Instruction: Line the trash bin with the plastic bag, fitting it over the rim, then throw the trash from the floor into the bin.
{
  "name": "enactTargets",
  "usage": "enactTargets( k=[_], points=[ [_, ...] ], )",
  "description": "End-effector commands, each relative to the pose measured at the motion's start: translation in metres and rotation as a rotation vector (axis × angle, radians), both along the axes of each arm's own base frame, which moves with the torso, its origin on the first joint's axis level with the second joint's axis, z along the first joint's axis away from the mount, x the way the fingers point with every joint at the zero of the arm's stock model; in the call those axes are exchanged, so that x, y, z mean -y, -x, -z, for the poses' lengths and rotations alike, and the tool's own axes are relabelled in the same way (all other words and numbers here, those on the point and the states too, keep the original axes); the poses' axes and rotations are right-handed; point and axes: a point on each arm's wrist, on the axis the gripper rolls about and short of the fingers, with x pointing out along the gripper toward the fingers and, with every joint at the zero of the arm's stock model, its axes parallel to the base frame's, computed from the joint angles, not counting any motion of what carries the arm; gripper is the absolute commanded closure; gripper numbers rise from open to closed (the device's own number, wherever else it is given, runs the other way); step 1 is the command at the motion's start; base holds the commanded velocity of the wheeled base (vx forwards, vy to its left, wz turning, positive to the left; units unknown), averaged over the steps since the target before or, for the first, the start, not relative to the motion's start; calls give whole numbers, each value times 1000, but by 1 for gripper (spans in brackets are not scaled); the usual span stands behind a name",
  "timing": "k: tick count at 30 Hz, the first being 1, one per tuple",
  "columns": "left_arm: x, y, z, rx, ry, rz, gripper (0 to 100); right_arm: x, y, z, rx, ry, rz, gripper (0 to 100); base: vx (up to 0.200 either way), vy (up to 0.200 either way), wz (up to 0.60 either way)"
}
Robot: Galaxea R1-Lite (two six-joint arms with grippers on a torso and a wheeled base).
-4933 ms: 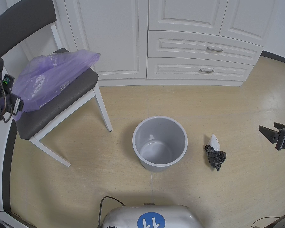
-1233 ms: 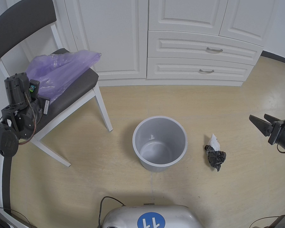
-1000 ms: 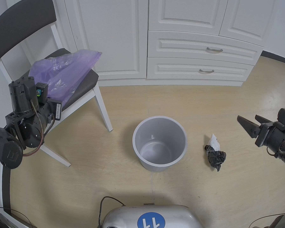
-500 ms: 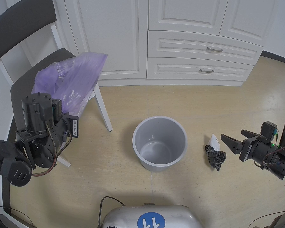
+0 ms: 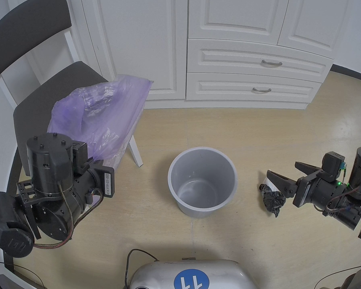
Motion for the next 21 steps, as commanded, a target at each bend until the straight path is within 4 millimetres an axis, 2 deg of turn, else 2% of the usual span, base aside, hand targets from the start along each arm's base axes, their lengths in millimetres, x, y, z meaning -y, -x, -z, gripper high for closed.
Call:
enactTargets(
  k=[1, 6, 10, 17, 21],
  points=[
    [-1, 18, -13, 21, 20, 44, 100, -30, -29, 9, -43, 35, -56, 0, 0, 0, 0],
    [2, 25, -15, 29, 29, 74, 100, -40, -42, 31, -117, 42, -55, 0, 0, 0, 0],
    [9, 36, -18, 37, 43, 135, 100, -44, -47, 33, -117, -25, -58, 0, 0, 0, 0],
    [15, 36, -15, 32, 41, 154, 100, -52, -49, 44, -143, -13, -79, 0, 0, 0, 0],
    [19, 43, -18, 41, 53, 188, 100, -57, -48, 45, -146, -11, -92, 0, 0, 0, 0]
  ],
)
